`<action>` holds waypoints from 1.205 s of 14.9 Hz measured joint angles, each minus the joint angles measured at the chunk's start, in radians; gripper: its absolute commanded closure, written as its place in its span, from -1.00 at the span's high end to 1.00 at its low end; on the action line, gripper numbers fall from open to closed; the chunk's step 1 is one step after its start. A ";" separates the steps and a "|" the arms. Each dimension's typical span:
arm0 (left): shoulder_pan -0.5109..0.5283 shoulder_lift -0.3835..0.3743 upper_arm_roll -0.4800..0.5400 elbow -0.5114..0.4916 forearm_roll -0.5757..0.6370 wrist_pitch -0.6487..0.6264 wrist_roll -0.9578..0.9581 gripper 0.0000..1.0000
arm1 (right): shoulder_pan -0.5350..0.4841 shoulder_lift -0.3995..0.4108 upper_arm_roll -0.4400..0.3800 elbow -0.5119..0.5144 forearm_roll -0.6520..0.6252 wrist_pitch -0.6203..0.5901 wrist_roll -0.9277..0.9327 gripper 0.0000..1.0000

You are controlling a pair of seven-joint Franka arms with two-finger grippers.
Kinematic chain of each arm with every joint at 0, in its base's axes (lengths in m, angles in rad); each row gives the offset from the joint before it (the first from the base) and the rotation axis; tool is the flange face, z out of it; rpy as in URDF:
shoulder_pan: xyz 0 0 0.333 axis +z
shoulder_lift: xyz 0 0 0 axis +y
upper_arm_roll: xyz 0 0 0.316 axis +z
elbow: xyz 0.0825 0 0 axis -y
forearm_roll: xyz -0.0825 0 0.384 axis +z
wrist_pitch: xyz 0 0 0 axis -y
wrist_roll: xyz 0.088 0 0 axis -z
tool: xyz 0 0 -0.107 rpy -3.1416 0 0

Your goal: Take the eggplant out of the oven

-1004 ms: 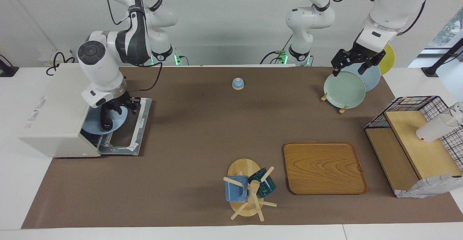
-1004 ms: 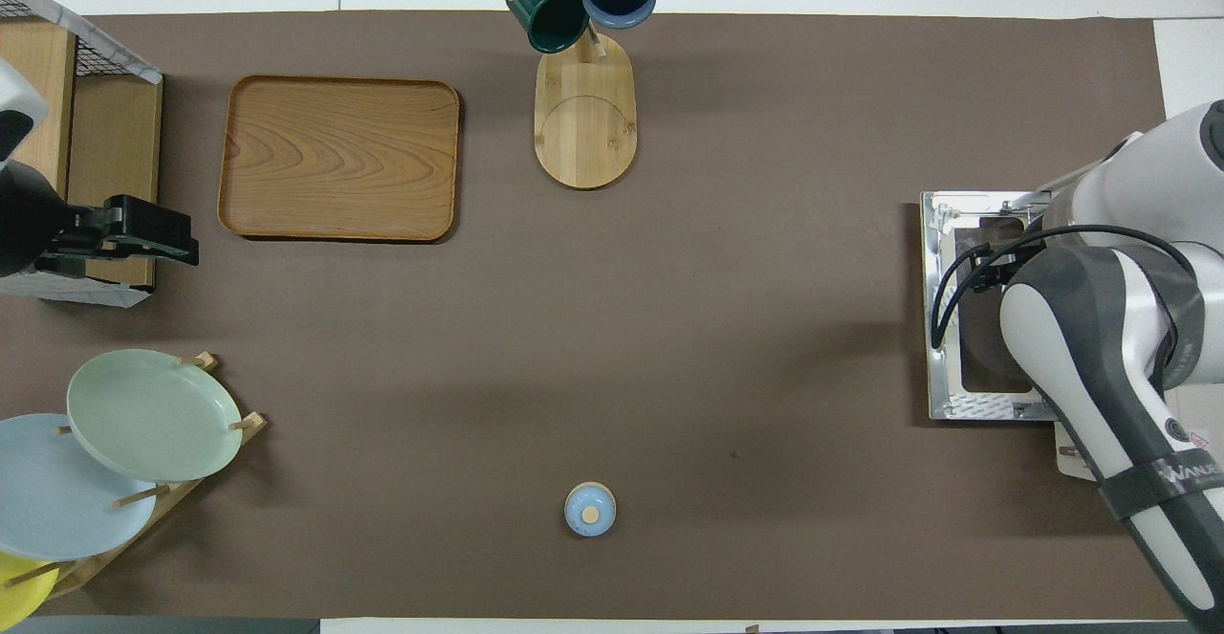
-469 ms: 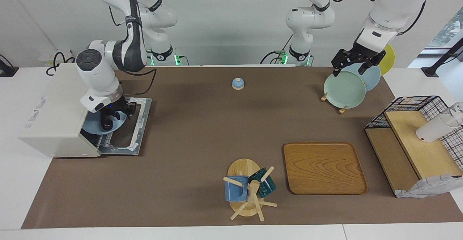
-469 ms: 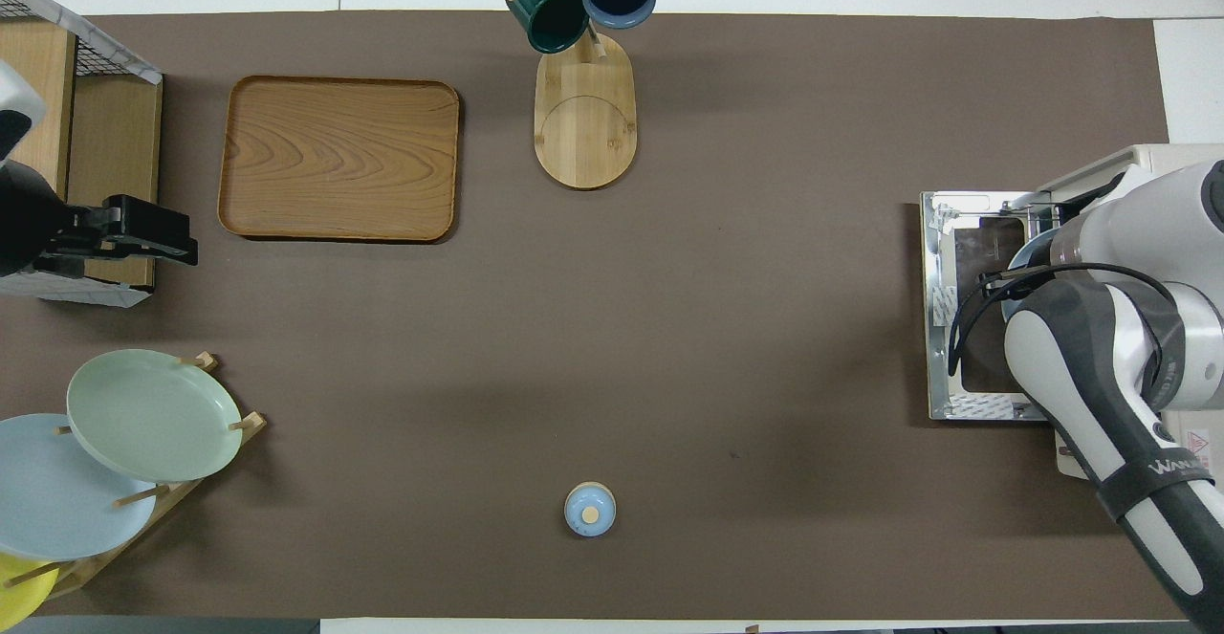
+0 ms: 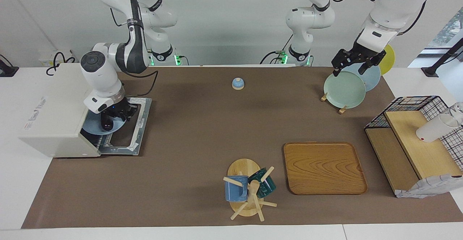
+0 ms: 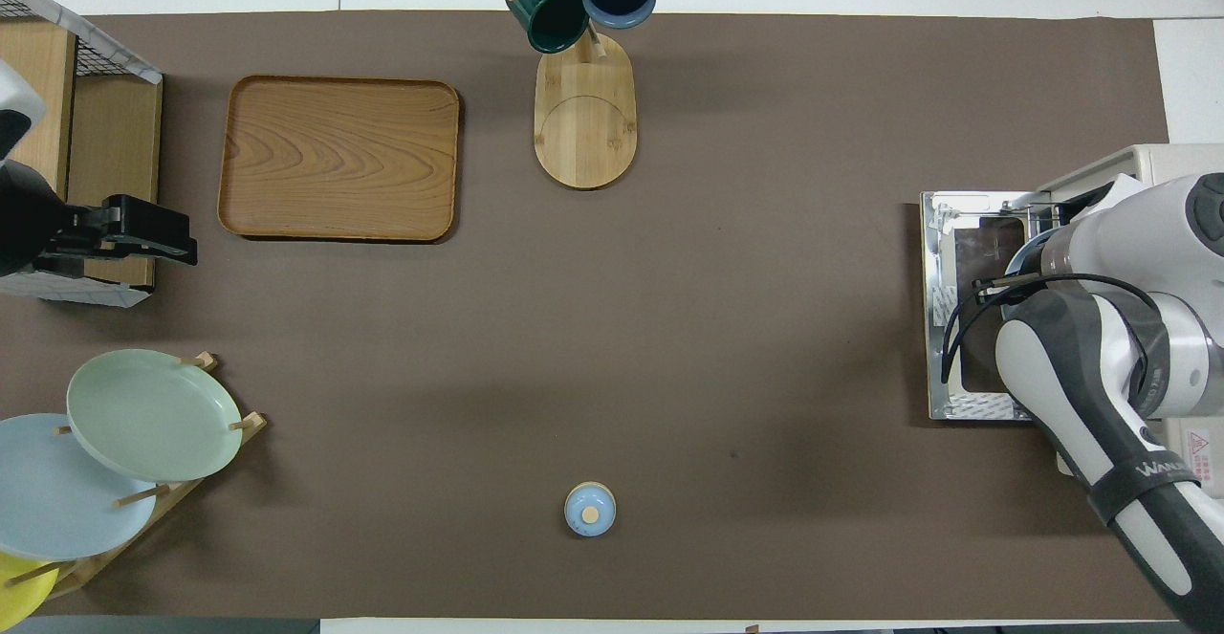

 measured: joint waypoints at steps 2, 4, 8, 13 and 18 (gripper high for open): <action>0.000 0.000 0.001 0.000 0.000 0.000 0.000 1.00 | 0.045 0.000 0.004 0.034 0.000 -0.056 0.003 -1.00; 0.000 0.000 0.001 0.000 0.000 0.000 0.000 1.00 | 0.121 0.006 0.007 0.093 0.000 -0.137 0.071 -1.00; 0.000 0.000 0.001 0.000 0.000 0.000 0.000 1.00 | 0.338 0.021 0.014 0.165 0.000 -0.221 0.334 -1.00; 0.000 0.000 0.002 0.000 0.000 0.003 0.000 1.00 | 0.568 0.086 0.017 0.259 0.000 -0.295 0.586 -1.00; 0.016 0.000 0.007 0.000 0.000 0.025 0.000 1.00 | 0.777 0.388 0.020 0.647 0.000 -0.451 0.877 -1.00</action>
